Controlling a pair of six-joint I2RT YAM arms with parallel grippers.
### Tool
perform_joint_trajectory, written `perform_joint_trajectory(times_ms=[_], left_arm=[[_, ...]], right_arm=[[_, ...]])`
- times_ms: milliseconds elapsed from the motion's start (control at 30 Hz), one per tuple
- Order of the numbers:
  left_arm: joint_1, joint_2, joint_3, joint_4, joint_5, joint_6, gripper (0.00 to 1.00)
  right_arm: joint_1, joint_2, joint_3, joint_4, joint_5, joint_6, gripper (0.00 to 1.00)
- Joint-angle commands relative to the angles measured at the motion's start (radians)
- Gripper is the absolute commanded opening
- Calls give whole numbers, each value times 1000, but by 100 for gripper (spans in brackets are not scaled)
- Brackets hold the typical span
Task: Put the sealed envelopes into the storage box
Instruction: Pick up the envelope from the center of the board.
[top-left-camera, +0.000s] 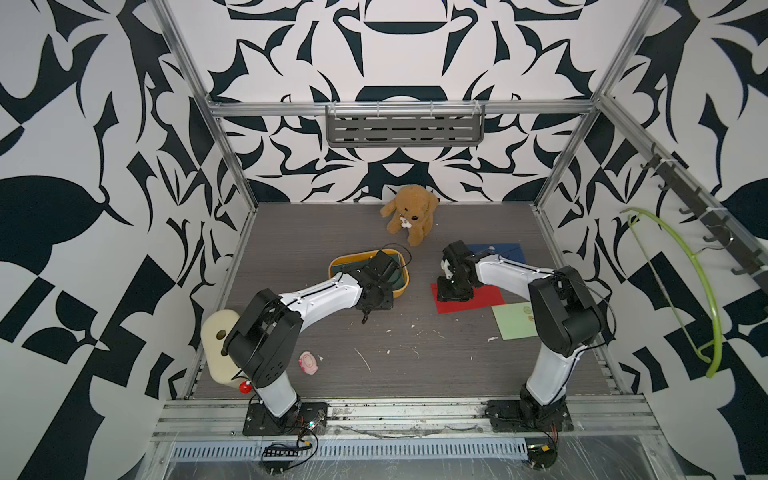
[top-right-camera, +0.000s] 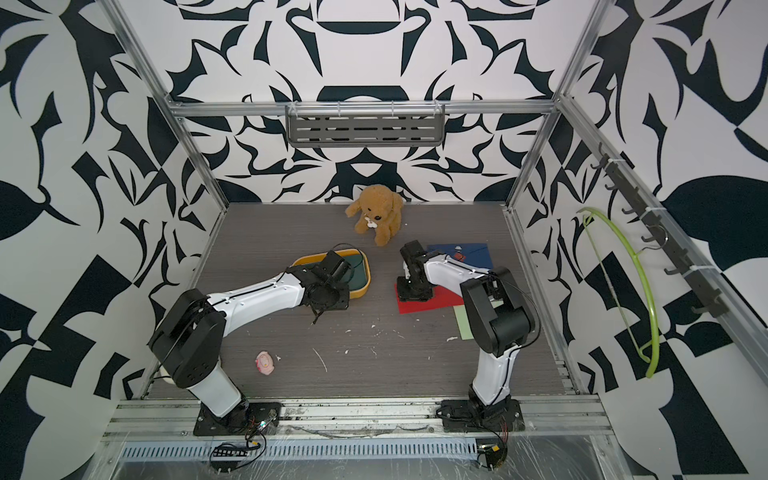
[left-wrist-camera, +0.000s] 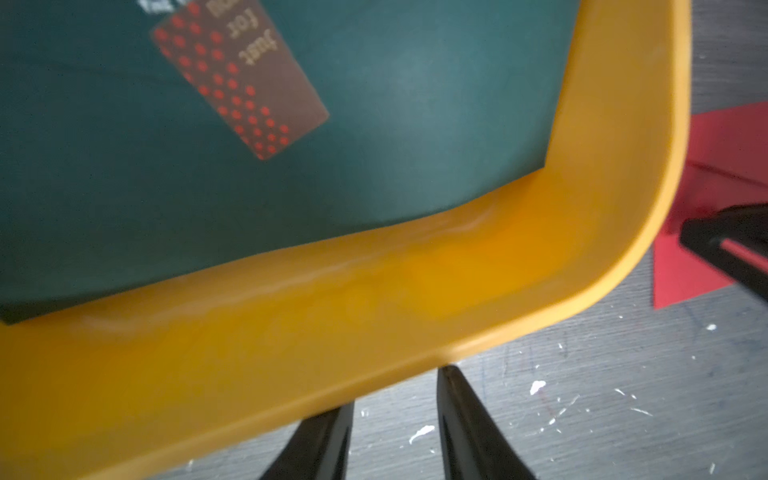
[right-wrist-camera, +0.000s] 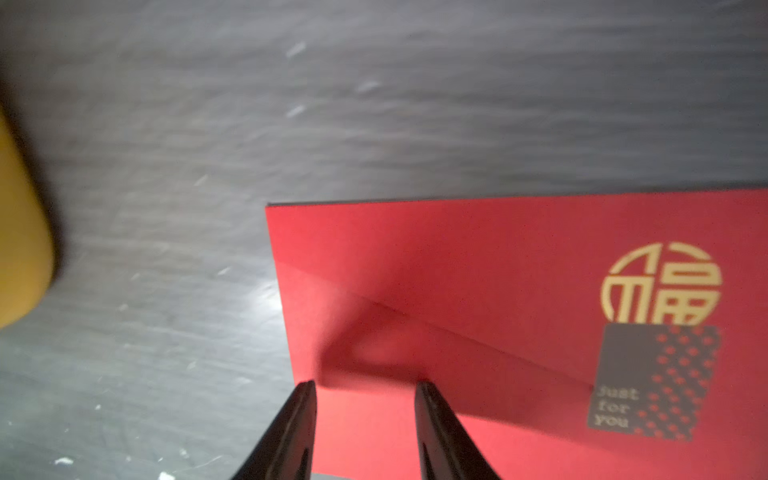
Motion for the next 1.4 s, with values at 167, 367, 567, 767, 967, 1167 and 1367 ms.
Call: perform_joint_trajectory(times_ms=[167, 367, 567, 767, 967, 1167, 1367], left_arm=[[42, -85, -19, -33, 15, 10, 47], [23, -107, -55, 30, 102, -96, 51], [-66, -161, -97, 76, 99, -222, 54], [-124, -142, -159, 179, 110, -331, 55], [-150, -66, -175, 268, 166, -371, 55], [-154, -7, -168, 302, 199, -368, 55], [-154, 40, -164, 325, 217, -365, 55]], right_arm=[[180, 5, 19, 9, -40, 134, 44], [225, -63, 35, 14, -62, 186, 50], [101, -158, 31, -77, -28, 81, 82], [-114, -190, -20, -103, -33, -27, 97], [-234, -145, -31, -76, -77, -92, 98], [-268, -78, -34, -48, -117, -119, 99], [-266, -51, -61, -27, -166, -129, 99]])
